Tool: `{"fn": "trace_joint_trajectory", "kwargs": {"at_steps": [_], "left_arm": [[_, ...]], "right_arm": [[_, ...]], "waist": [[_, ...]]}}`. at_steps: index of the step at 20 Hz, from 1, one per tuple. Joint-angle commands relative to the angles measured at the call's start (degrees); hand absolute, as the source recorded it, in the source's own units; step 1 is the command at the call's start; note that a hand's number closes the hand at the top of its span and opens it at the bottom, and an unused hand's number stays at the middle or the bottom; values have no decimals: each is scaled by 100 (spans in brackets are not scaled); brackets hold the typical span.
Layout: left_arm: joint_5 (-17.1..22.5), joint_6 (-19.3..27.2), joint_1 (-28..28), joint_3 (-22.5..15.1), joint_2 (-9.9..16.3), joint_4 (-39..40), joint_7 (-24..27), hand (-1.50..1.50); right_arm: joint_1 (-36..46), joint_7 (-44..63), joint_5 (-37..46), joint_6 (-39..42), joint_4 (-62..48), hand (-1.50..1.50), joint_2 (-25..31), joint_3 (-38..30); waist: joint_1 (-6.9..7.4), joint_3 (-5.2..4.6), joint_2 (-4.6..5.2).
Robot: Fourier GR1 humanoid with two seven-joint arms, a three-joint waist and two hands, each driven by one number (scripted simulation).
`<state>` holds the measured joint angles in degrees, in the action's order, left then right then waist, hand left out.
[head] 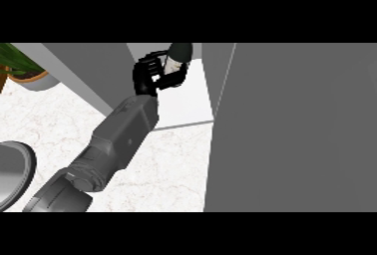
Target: Pick up the wine, place it into the cabinet and close the cabinet
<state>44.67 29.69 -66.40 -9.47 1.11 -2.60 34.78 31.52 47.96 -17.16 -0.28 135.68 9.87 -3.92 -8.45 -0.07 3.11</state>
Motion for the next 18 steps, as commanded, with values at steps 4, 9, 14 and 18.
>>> {"fn": "trace_joint_trajectory", "kwargs": {"at_steps": [4,9,14,18], "left_arm": [[-670,779,18,-630,367,253,102,150],[-865,1171,79,-812,407,258,-130,150],[-917,1478,204,-851,518,258,-225,150],[-1078,1473,395,-994,546,256,-316,150]], "right_arm": [[-72,-41,-125,87,112,-150,22,-54],[-69,-85,-180,78,61,-150,-30,-83],[27,46,-170,72,208,-150,-4,24],[14,-111,-180,140,142,-150,-40,45]], "waist": [[-78,12,58],[-84,7,69],[-195,-11,101],[-106,-5,114]]}}
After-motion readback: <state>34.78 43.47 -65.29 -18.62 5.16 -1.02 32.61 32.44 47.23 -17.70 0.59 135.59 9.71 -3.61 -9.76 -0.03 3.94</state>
